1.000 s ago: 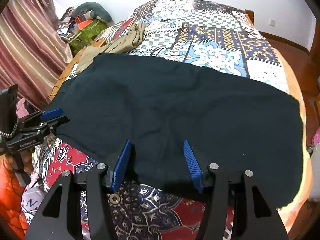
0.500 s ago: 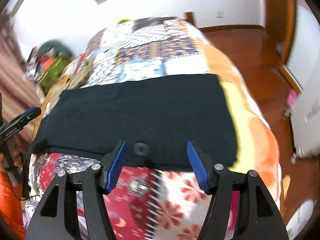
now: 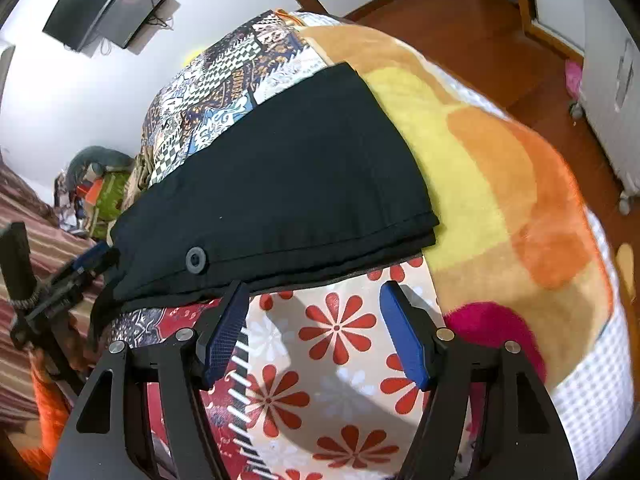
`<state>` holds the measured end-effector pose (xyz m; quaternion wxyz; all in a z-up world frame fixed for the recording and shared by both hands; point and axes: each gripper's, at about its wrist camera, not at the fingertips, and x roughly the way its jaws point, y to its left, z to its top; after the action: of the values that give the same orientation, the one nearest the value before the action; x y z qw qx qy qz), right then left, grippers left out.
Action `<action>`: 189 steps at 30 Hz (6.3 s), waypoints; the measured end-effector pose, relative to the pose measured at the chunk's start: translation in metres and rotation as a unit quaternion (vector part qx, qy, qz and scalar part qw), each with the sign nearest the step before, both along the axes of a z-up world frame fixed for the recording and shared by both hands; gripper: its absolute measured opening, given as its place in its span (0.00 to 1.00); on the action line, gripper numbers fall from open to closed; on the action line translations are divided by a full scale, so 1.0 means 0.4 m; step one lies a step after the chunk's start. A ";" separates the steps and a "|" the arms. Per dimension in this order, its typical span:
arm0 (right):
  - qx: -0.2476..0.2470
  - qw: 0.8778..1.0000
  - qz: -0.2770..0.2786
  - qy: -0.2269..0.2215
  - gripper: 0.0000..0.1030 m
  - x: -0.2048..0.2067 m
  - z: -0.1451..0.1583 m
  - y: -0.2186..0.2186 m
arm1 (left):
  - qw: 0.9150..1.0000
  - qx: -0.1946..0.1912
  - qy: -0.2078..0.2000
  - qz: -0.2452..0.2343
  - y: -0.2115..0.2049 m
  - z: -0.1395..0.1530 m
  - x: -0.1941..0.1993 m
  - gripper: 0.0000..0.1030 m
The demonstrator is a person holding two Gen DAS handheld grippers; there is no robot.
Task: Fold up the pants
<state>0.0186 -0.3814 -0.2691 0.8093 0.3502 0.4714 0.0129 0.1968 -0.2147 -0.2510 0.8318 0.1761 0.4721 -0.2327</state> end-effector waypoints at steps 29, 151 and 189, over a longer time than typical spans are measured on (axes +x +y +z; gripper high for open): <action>-0.029 0.990 -0.062 -0.125 0.07 0.027 0.085 -0.039 | 0.999 -0.010 -0.006 0.030 0.023 -0.009 -0.016 0.88; -0.254 0.902 0.320 -0.140 0.69 0.314 0.208 0.683 | 0.866 -0.234 0.030 0.440 0.904 -0.104 -0.227 0.89; -0.233 0.896 0.368 -0.087 0.71 0.310 0.125 0.705 | 0.837 -0.282 0.082 0.461 0.961 -0.172 -0.014 0.33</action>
<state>0.1425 -0.0996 -0.2193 0.8429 -0.0495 0.4839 0.2300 0.1911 0.1697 -0.3196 0.8145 -0.3237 0.4797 0.0414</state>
